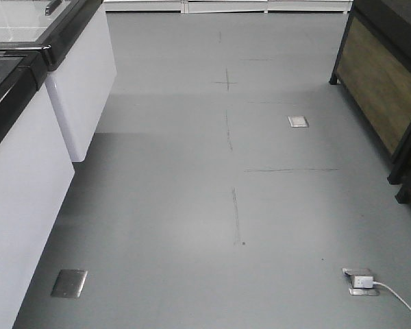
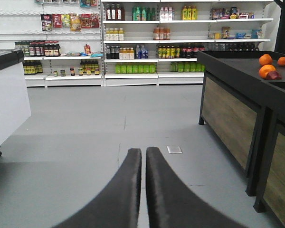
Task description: Left arm holds basket, right arm returns cookies
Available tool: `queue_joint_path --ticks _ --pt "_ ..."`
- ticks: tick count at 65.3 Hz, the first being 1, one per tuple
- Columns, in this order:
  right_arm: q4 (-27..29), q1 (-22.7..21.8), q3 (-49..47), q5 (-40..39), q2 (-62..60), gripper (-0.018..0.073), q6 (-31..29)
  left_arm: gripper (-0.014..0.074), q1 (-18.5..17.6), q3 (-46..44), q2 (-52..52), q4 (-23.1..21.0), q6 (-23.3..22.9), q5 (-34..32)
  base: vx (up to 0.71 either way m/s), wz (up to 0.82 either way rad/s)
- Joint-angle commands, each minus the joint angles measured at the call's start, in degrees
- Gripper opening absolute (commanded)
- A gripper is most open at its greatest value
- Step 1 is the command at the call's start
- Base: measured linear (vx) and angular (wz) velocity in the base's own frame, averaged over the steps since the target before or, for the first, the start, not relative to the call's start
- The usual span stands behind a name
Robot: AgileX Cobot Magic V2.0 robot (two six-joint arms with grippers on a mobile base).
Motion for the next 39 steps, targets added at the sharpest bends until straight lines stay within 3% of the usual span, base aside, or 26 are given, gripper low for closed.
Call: queue_joint_path --ticks 1,14,34,39 --pt "-0.3 0.0 1.1 -4.1 -0.8 -0.0006 -0.4 0.0437 3.6 -1.6 0.0 -2.6 -6.0 -4.5 0.00 0.00" --pt "-0.3 0.0 1.1 -4.1 -0.8 -0.0006 -0.4 0.0437 10.4 -1.6 0.0 -3.6 -20.5 -4.2 0.00 0.00" --pt "-0.3 0.0 1.1 -4.1 -0.8 -0.0006 -0.4 0.0436 19.2 -1.2 0.0 -3.7 -34.7 -1.0 0.00 0.00" --pt "-0.3 0.0 1.1 -4.1 -0.8 -0.0006 -0.4 0.0436 21.1 0.4 0.0 -3.7 -40.4 -0.6 0.00 0.00"
